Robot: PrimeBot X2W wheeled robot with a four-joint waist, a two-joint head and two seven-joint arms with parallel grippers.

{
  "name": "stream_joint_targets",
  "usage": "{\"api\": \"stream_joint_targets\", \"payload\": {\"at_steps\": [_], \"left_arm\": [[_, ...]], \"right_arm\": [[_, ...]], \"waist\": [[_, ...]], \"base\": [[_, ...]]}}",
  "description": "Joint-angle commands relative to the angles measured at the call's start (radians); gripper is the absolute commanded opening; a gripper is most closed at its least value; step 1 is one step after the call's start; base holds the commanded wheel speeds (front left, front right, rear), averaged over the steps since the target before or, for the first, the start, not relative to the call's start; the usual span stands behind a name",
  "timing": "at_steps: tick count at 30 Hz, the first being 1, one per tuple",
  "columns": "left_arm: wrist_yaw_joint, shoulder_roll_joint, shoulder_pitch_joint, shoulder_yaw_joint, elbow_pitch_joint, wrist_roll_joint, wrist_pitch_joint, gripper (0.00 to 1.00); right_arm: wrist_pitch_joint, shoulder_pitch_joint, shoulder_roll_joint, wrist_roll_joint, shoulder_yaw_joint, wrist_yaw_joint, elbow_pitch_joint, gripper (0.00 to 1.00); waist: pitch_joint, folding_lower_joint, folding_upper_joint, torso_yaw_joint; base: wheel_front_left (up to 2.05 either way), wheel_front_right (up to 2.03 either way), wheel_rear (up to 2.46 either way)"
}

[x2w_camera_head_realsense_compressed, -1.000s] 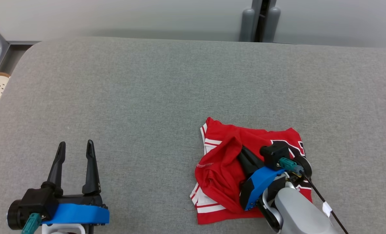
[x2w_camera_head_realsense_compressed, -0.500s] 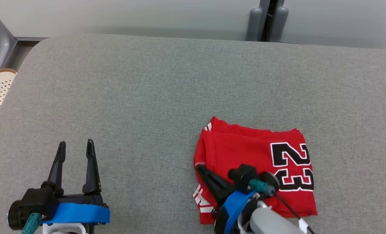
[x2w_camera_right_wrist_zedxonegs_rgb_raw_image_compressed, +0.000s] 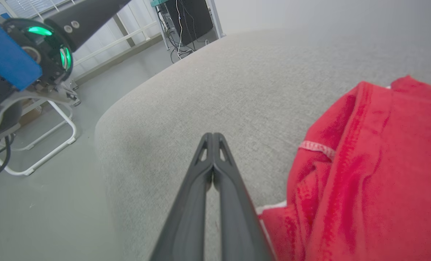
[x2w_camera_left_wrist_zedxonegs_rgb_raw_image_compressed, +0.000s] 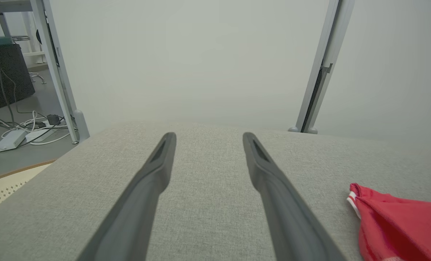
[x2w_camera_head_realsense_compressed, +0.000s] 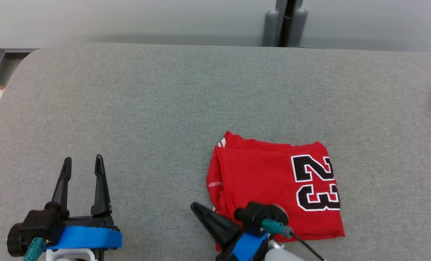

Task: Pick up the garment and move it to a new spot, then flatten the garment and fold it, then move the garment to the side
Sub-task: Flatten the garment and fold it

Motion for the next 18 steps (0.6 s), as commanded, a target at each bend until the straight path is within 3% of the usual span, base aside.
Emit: {"api": "stream_joint_targets", "payload": {"at_steps": [1, 12, 18], "left_arm": [[-0.002, 0.003, 0.003, 0.006, -0.005, 0.008, -0.004, 1.00], [-0.014, 0.003, 0.009, 0.045, -0.025, 0.047, -0.003, 1.00], [-0.020, 0.003, 0.031, 0.058, -0.032, 0.066, -0.003, 1.00]], "right_arm": [[0.000, -0.013, 0.000, -0.016, -0.018, -0.001, -0.012, 0.00], [0.000, 0.049, -0.024, -0.250, -0.415, -0.001, -0.160, 0.00], [0.000, 0.137, -0.049, -0.317, -0.582, -0.001, -0.233, 0.00]], "waist": [[-0.005, 0.0000, 0.0000, -0.012], [-0.048, 0.0000, 0.0000, -0.114], [-0.080, 0.0000, 0.0000, -0.172]], "base": [[0.00, 0.00, 0.00], [0.00, 0.00, 0.00], [0.00, 0.00, 0.00]]}}
